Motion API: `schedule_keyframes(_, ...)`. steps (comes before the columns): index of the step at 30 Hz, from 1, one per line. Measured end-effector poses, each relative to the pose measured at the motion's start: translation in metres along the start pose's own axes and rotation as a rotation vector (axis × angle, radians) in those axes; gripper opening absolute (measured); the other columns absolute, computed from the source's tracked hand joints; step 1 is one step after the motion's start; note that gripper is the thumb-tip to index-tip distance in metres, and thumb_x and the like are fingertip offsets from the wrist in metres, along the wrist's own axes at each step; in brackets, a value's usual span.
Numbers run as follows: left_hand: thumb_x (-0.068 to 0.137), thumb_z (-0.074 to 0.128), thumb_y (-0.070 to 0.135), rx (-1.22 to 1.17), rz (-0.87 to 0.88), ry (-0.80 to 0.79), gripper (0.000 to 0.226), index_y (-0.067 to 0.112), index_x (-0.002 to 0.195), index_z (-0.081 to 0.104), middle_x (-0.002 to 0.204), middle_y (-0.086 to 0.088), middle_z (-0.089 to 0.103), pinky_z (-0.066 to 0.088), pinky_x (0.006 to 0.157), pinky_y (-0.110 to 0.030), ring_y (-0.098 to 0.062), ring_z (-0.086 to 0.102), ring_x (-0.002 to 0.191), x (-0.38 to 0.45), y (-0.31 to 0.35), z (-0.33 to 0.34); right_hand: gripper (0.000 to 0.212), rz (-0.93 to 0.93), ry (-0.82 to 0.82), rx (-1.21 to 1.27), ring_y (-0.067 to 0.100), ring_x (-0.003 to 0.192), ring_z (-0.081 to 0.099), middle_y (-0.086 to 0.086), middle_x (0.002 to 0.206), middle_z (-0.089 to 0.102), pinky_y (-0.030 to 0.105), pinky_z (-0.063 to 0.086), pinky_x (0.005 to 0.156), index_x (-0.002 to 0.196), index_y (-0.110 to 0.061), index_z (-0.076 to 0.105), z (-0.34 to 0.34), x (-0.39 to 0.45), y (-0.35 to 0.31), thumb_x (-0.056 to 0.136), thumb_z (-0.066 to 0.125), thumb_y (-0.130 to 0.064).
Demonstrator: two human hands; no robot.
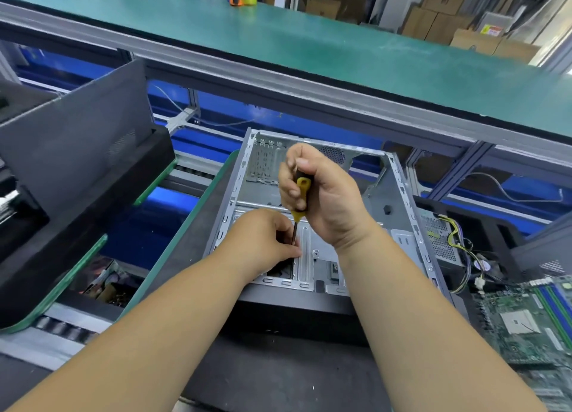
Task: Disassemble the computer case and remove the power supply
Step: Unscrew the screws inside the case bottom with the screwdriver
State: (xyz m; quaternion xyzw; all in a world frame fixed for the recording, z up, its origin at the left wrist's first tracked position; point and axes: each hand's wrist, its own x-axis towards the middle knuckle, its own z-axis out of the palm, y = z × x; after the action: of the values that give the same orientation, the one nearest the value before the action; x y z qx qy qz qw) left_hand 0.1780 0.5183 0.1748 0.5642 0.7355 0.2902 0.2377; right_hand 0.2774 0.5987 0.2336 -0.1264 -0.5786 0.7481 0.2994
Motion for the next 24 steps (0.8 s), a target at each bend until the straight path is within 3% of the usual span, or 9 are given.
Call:
schedule_keyframes(4,0.072,0.081,0.036,0.078,0.001,0.003,0.018,0.026,0.067,0.068,0.071,0.009,0.064,0.048,0.065,-0.023,-0.005,0.058,0.069,-0.004,0.005,-0.004,0.011,0.017,0.197,-0.102,0.018,0.062,0.052,0.000,0.071,0.056,0.032,0.041,0.067,0.075,-0.016,0.047,0.002,-0.010,-0.005,0.085,0.052,-0.019)
schedule_keyframes(7,0.076,0.076,0.042,0.163,0.024,0.014,0.014,0.028,0.080,0.073,0.078,0.010,0.065,0.050,0.069,-0.025,-0.009,0.059,0.076,-0.006,0.006,-0.006,0.012,0.040,0.294,-0.157,0.018,0.070,0.059,-0.002,0.074,0.063,0.027,0.049,0.067,0.079,-0.015,0.059,0.005,-0.019,-0.010,0.089,0.060,-0.023)
schedule_keyframes(11,0.083,0.069,0.044,0.253,0.117,0.042,0.019,0.026,0.085,0.074,0.081,0.006,0.063,0.048,0.069,-0.027,-0.012,0.055,0.078,-0.012,0.005,-0.006,0.020,0.008,0.491,-0.155,0.018,0.073,0.063,-0.004,0.072,0.067,0.027,0.050,0.069,0.089,-0.012,0.068,0.013,-0.025,-0.009,0.100,0.054,-0.021)
schedule_keyframes(14,0.082,0.070,0.043,0.220,0.116,0.060,0.018,0.026,0.081,0.074,0.076,0.007,0.062,0.042,0.063,-0.023,-0.012,0.055,0.076,-0.012,0.003,-0.005,0.030,-0.048,0.582,-0.094,0.012,0.066,0.060,-0.006,0.069,0.066,0.027,0.048,0.069,0.083,-0.015,0.069,0.023,-0.024,-0.001,0.103,0.048,-0.023)
schedule_keyframes(18,0.078,0.073,0.044,0.176,0.071,0.074,0.017,0.027,0.078,0.076,0.073,0.007,0.066,0.045,0.061,-0.021,-0.009,0.059,0.072,-0.009,0.002,-0.003,0.042,-0.056,0.604,-0.069,0.008,0.056,0.048,-0.006,0.063,0.058,0.018,0.040,0.054,0.071,-0.022,0.066,0.033,-0.019,0.005,0.104,0.040,-0.027)
schedule_keyframes(24,0.075,0.076,0.044,0.151,0.084,0.076,0.015,0.030,0.081,0.077,0.075,0.009,0.067,0.053,0.071,-0.029,-0.008,0.060,0.074,-0.008,-0.001,-0.003,0.029,-0.058,0.532,0.061,0.012,0.051,0.034,-0.004,0.056,0.044,0.024,0.030,0.051,0.080,-0.016,0.052,0.026,-0.017,0.005,0.102,0.041,-0.032)
